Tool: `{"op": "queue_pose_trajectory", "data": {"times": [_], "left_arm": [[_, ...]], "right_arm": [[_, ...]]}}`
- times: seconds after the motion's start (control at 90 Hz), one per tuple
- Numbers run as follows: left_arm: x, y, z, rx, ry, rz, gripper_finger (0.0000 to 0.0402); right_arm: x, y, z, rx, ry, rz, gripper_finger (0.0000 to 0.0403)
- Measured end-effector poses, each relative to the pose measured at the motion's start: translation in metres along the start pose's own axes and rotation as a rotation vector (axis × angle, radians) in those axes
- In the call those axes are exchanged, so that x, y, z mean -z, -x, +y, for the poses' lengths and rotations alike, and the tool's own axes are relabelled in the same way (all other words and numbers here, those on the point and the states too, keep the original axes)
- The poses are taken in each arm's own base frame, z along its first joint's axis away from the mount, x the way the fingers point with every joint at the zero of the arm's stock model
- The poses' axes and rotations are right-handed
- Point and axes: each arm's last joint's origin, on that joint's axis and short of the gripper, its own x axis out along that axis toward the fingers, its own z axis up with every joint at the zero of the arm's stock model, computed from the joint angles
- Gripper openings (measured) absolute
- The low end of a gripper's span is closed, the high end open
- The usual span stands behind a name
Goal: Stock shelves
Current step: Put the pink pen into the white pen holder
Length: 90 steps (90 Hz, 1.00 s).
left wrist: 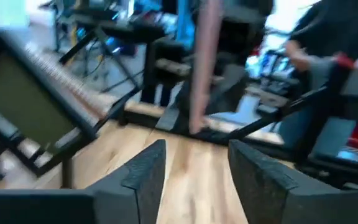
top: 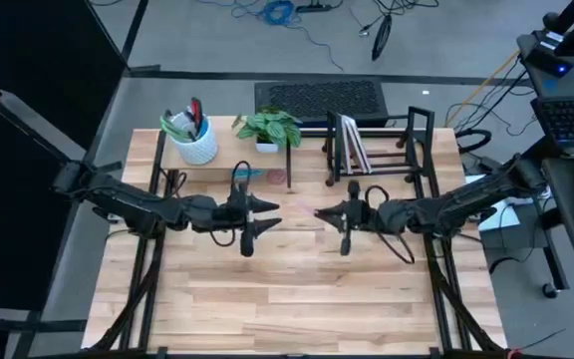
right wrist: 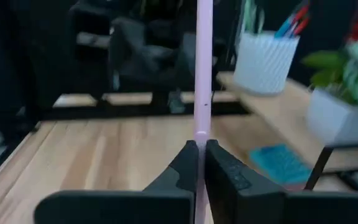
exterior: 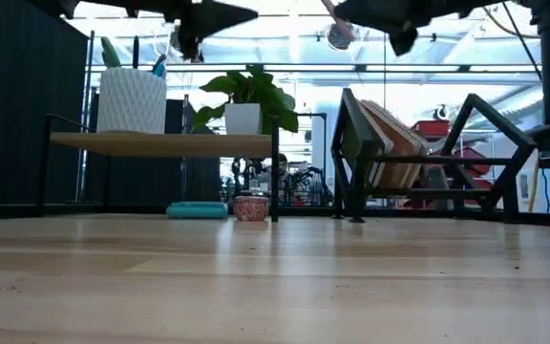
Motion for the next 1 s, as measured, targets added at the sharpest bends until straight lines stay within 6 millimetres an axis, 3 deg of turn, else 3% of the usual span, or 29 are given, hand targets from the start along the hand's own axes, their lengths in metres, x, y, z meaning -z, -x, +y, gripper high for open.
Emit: {"op": "queue_pose_trajectory", "data": {"times": [0.256, 0.522, 0.678, 0.856, 1.0], "left_arm": [[-0.008, -0.021, -0.007, 0.016, -0.072, -0.057, 0.0167], [-0.015, -0.051, -0.016, 0.061, -0.112, -0.064, 0.0167], [-0.018, -0.058, -0.017, 0.057, -0.119, -0.071, 0.0162], [-0.019, -0.060, -0.012, 0.037, -0.141, -0.075, 0.0128], [-0.019, -0.061, -0.008, 0.023, -0.138, -0.071, 0.0071]], "right_arm": [[0.009, -0.018, 0.006, -0.078, -0.012, -0.063, 0.0000], [0.012, -0.020, 0.008, -0.080, -0.013, -0.075, 0.0000], [0.012, -0.020, 0.009, -0.085, 0.000, -0.075, 0.0000], [0.012, -0.020, 0.008, -0.081, -0.007, -0.074, 0.0000], [0.012, -0.020, 0.008, -0.081, -0.005, -0.075, 0.0001]]}}
